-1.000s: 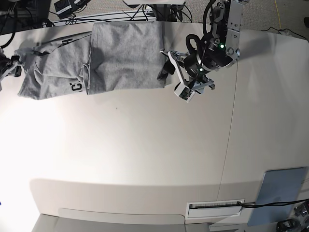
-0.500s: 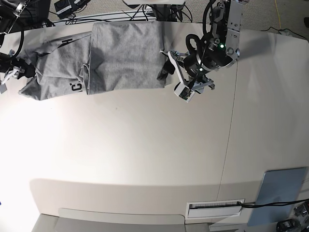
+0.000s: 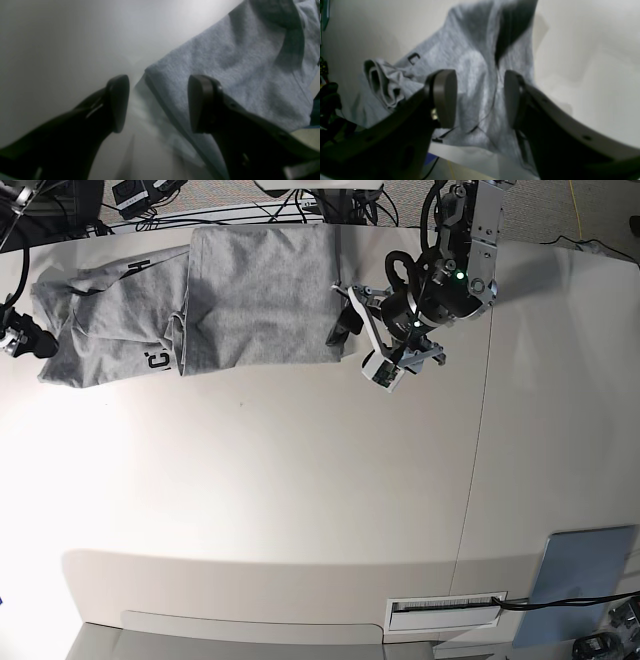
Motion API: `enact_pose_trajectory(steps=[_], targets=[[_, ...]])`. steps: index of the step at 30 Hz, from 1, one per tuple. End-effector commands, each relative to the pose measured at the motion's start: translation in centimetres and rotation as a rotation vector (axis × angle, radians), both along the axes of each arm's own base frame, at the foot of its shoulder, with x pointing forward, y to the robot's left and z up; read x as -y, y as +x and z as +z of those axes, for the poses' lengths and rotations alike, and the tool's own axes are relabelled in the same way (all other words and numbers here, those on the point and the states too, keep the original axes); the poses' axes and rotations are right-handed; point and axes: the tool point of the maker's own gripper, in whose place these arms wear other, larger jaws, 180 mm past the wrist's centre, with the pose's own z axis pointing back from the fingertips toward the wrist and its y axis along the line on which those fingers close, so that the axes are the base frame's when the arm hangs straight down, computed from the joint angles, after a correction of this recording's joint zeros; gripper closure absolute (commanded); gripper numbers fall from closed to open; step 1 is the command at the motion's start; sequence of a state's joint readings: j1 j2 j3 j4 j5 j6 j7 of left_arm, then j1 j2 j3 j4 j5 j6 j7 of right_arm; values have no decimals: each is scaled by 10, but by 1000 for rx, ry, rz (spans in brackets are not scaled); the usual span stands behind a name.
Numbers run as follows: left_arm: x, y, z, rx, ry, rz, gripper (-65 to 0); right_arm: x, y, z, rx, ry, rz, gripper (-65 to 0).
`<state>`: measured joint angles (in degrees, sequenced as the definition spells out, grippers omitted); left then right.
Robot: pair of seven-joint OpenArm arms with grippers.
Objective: Fold the T-shirt properly
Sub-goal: 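Hold the shirt with the left gripper while the right gripper grasps the opposite end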
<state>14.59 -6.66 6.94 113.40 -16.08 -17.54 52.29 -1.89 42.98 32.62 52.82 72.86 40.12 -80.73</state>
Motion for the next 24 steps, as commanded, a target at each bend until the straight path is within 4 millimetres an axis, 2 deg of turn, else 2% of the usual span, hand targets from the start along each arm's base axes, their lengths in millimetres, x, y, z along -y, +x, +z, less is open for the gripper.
enact_pose_trajectory(steps=[1,3,5,8,12,19,22,24], targets=[[3,6,11,37,-27,7,-375,10,6,12,22,-39,-4,-301],[2,6,11,37,-27,7,-375,12,-8,-9,-75,-94,11,-300],[2,5,11,36,-27,6,-375,21,-26,-31,-183,-193,20,-300],[2,5,10,35,-27,7,-368,37,-30,-44,-210,-314,5,-300],[2,5,10,34,-27,7,-358,40,-30,-44,-210,-331,2,-300],[3,5,10,35,-28,6,-358,22,-27,-43,-195,-234,11,-301],[3,5,10,35,-27,6,-358,25,-22,-34,-163,-223,4,-301],[3,5,10,35,-27,7,-358,29,-15,-19,-124,-203,-1,-301]])
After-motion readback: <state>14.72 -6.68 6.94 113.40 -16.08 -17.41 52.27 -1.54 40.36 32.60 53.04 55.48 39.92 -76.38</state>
